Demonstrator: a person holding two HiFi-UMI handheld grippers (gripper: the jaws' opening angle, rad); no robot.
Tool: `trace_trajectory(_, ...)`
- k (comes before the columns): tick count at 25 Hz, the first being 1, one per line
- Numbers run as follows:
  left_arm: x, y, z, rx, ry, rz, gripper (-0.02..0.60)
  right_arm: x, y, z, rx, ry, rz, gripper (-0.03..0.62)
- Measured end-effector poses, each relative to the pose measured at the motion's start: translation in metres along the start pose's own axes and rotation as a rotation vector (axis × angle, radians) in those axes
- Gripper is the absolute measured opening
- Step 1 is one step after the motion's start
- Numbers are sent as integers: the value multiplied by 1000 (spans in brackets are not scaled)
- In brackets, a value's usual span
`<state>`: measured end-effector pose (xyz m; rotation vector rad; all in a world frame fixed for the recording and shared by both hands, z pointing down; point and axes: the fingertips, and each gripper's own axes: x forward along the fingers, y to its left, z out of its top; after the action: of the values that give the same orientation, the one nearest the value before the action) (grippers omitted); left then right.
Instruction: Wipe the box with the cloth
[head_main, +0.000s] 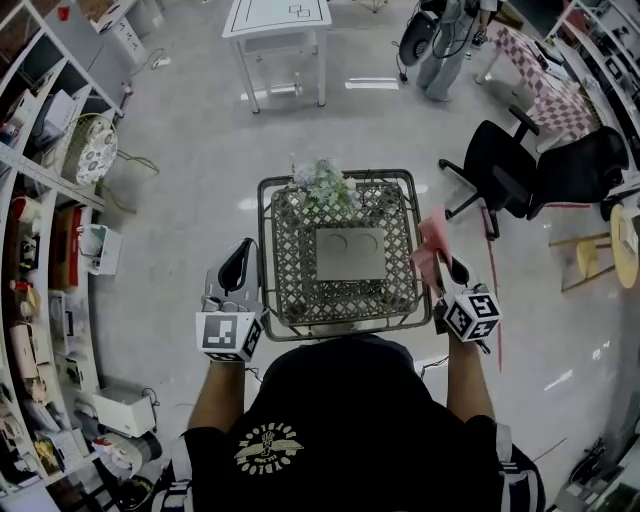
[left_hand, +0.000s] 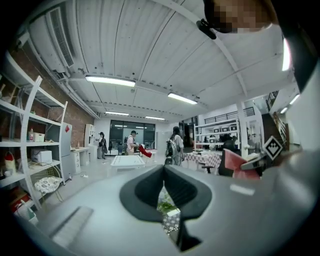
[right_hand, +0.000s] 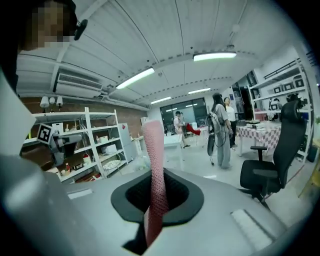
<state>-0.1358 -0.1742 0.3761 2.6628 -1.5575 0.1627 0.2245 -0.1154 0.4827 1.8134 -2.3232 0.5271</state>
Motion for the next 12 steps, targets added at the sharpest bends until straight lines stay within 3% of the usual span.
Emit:
trace_trajectory(7,-7,0,4,21,-33,-46,0,-47,35,78,-103,-201,-29,17)
trace_trajectory(12,-12,2,7,25,-51,-83,0,-65,52,102,-129,-276,-62,17)
